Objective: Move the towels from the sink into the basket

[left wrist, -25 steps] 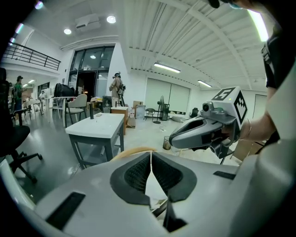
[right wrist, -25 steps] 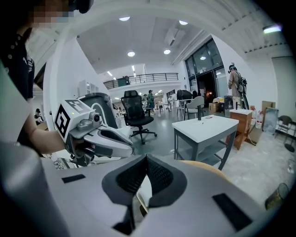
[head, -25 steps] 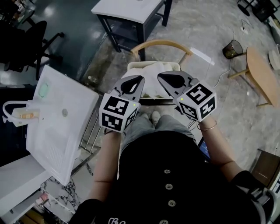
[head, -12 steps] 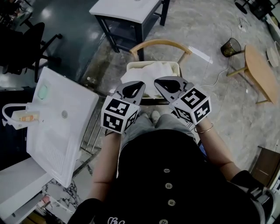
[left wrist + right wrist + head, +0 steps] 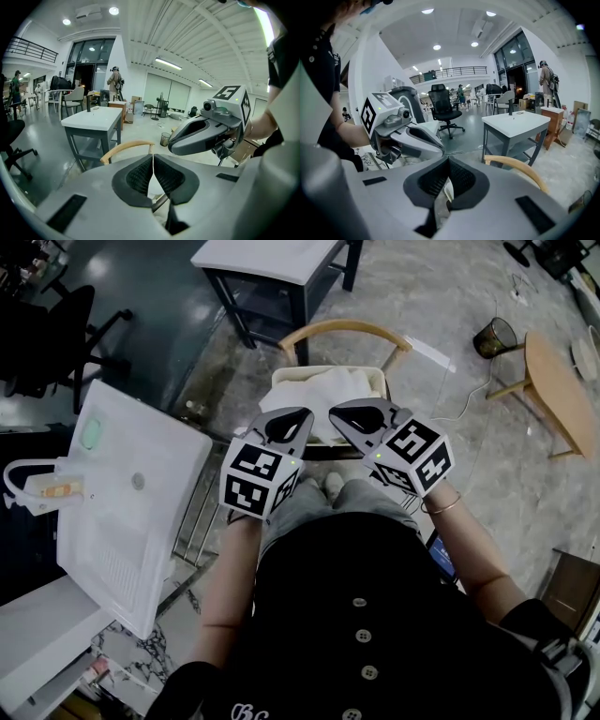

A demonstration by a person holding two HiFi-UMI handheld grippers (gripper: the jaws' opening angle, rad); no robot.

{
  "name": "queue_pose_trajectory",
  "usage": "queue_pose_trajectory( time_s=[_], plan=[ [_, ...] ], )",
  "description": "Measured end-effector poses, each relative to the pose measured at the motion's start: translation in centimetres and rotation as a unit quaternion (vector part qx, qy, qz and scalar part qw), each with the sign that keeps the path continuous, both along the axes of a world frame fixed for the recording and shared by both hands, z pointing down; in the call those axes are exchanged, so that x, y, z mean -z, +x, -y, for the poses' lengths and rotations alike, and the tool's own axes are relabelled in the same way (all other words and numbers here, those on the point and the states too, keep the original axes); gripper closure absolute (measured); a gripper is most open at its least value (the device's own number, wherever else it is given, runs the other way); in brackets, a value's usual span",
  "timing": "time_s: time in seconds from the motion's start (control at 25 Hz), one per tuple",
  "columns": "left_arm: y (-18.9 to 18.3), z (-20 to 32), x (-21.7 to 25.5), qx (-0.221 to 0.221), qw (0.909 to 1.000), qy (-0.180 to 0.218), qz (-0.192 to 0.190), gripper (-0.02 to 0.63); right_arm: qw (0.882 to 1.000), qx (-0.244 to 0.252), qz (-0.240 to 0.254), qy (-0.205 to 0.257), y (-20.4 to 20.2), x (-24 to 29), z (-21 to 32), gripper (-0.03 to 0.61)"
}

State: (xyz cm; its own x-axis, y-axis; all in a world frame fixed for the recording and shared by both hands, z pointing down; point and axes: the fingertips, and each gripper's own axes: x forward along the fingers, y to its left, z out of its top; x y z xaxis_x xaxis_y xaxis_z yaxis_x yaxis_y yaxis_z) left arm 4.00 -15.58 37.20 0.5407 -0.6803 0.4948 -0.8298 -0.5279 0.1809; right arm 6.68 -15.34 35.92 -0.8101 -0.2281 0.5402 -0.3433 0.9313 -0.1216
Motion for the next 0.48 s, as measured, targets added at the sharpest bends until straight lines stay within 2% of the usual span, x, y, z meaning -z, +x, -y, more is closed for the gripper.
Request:
queue_pose_trajectory(
  time_s=[0.2, 0.32, 0.48],
  plan=[
    [0.1, 0.0, 0.1, -0.002, 1.0, 0.005, -0.006, 0.595, 0.999, 0.024, -0.013, 0.019, -0.2, 0.7, 0.2, 0.578],
    [0.3, -0.2, 0.3, -0.005, 0.9997, 0.005, -0.024, 0.595, 0.999, 0.037, -0.025, 0.02, 0.2, 0.2, 0.1, 0.578],
    [0.5, -0.6, 0.4, -0.007, 0.9994, 0.008, -0.033, 0.595, 0.998, 0.039, -0.04, 0.026, 0.8, 0.1, 0.2, 0.578]
  ],
)
